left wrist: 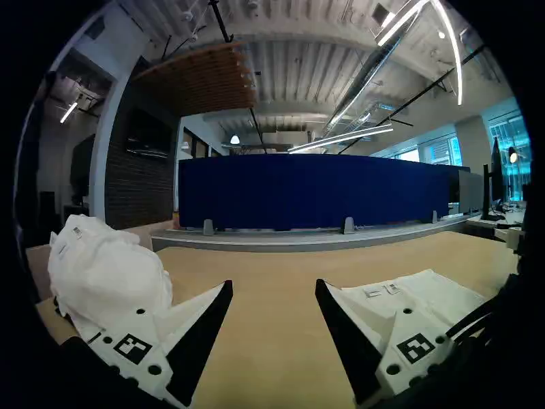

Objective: Fold towel

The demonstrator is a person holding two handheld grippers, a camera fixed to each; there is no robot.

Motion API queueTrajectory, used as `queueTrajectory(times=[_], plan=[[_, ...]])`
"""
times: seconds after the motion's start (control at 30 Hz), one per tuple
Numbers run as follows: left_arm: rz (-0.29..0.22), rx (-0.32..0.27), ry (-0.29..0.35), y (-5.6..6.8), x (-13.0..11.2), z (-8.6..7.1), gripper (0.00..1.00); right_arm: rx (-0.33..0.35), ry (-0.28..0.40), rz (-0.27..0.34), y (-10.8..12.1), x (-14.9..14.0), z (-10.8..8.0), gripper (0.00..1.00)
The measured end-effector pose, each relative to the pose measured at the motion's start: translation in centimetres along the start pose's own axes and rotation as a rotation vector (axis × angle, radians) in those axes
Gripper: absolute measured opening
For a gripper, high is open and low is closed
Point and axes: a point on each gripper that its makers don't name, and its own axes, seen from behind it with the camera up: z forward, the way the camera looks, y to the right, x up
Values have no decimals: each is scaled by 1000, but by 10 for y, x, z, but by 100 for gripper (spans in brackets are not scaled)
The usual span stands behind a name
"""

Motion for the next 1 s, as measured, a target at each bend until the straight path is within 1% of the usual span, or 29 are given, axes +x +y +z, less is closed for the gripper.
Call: queueTrajectory(times=[0.1,0.2,0.3,0.4,0.5,0.67,0.87,1.0], plan=[[0,0,0,0,1,0,89,1,-5,-6,0,1,0,100],[-1,-1,-2,0,-1,0,89,8,-14,-23,-5,2,0,100],[5,-4,-10,1,-2,-1,89,27,-16,-47,-14,13,0,100],[19,-6,-16,1,6,-2,89,42,-6,-57,-22,29,-2,100],[23,-6,-4,2,25,-3,89,48,-6,-49,-27,48,-3,100],[0,-9,-1,3,66,-6,89,46,-10,-47,-27,86,-7,100],[-17,-5,8,2,122,-7,89,33,-15,-52,-20,131,-12,100],[-13,-13,13,7,150,-10,89,20,-11,-41,-13,155,-16,100]])
